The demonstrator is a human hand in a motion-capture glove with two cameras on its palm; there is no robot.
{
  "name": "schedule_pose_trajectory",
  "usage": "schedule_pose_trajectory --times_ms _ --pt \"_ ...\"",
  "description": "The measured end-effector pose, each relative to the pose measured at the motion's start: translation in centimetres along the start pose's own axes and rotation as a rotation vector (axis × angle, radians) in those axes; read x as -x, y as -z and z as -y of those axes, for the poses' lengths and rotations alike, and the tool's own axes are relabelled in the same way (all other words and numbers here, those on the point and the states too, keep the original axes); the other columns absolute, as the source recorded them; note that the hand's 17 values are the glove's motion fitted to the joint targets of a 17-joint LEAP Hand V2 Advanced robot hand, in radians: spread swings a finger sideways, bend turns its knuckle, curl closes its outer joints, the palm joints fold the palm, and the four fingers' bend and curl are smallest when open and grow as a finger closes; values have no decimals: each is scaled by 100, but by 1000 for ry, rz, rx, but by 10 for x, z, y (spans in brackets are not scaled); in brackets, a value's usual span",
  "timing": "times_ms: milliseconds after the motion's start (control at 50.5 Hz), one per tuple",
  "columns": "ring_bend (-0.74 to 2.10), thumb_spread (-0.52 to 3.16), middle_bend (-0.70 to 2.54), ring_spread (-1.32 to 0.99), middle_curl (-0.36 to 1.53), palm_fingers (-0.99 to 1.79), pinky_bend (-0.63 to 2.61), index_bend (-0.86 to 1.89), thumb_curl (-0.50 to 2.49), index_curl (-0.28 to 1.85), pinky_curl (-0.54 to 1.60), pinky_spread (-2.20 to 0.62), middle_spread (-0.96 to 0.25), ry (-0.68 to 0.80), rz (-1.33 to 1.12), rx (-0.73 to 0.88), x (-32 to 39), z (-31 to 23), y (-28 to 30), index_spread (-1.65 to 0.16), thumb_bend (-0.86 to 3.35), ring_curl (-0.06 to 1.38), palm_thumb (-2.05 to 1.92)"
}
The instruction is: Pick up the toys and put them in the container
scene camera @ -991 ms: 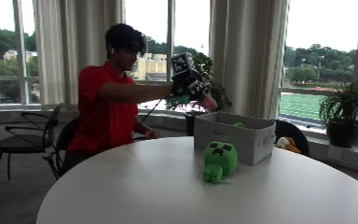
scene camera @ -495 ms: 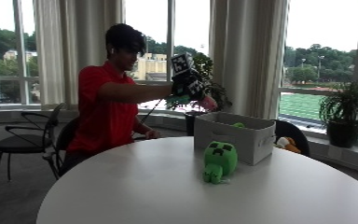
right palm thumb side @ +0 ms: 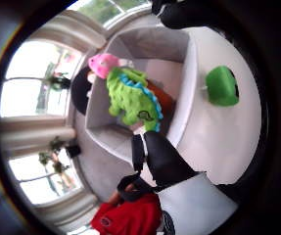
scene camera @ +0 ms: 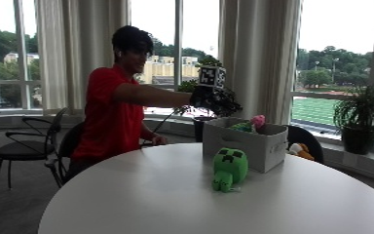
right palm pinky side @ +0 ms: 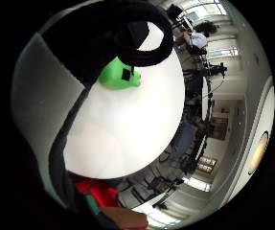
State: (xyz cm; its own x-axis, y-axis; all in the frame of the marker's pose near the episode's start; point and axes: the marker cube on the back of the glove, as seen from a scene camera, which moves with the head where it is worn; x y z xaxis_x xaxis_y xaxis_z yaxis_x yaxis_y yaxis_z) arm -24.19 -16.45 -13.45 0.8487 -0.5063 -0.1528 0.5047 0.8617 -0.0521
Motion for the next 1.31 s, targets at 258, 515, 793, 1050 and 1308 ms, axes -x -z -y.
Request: schedule_pose_trajectory --times_ms 258,515,793,1050,1308 --pt "25 114 17 -1 34 -6 108 19 47 50 32 9 -10 -317 -56 10 -76 -29 -14 -46 -2 28 1" --pt "23 114 16 -2 33 -5 102 18 42 46 31 9 -11 -358 -20 24 -118 -31 -28 -46 -2 28 1" --pt "26 113 17 -4 31 -3 100 17 39 42 31 9 -11 -344 -7 17 -122 1 -60 -45 -2 30 1" --pt "32 112 18 -6 31 0 102 16 37 39 32 8 -12 -329 10 -11 -116 41 -90 -44 -3 33 0" --pt "37 112 18 -4 32 4 114 15 35 35 35 7 -12 -371 54 51 -120 77 -108 -44 -2 34 0"
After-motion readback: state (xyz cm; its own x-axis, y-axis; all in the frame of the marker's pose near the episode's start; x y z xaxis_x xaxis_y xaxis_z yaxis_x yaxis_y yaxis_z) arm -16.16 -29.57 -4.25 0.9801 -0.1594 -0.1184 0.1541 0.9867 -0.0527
